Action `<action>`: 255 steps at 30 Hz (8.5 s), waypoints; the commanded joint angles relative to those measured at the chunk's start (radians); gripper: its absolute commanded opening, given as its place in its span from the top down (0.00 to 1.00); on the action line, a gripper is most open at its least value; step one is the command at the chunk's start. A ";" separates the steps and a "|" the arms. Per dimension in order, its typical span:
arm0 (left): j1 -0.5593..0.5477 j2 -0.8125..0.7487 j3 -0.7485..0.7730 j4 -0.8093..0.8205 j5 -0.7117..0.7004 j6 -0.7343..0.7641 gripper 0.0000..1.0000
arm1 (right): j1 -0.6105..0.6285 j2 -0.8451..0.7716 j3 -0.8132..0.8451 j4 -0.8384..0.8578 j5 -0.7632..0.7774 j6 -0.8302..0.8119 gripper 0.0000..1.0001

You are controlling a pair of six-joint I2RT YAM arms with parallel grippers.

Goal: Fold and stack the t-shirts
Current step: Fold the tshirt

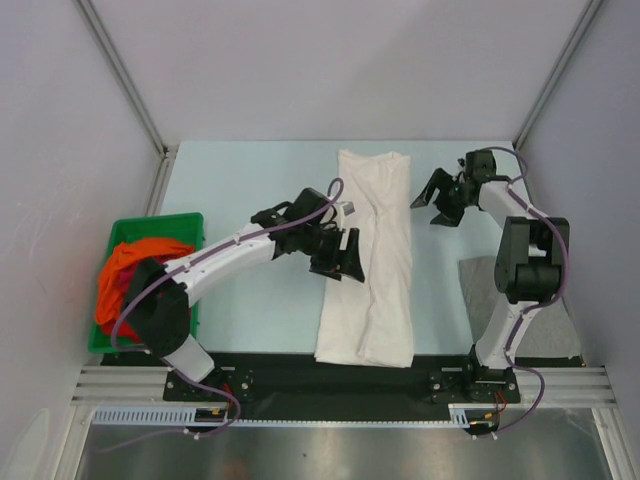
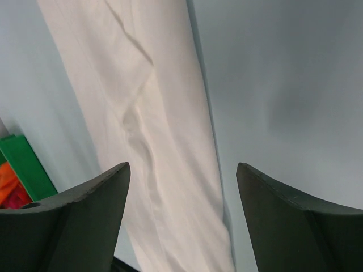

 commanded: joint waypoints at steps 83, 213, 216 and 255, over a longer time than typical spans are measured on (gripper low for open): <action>-0.208 0.281 -0.097 0.130 0.176 0.037 0.94 | 0.123 -0.812 -0.766 -0.165 -0.071 0.016 0.20; 0.474 0.005 -0.173 0.409 -0.051 -0.104 0.44 | 0.160 0.357 0.593 0.179 -0.106 0.150 0.73; 0.425 -0.131 -0.375 0.420 -0.042 -0.105 0.43 | 0.195 0.406 0.588 0.256 -0.199 0.222 0.90; 0.278 -0.080 -0.592 0.358 0.061 -0.076 0.32 | 0.191 -0.267 -0.198 -0.096 -0.092 -0.056 0.23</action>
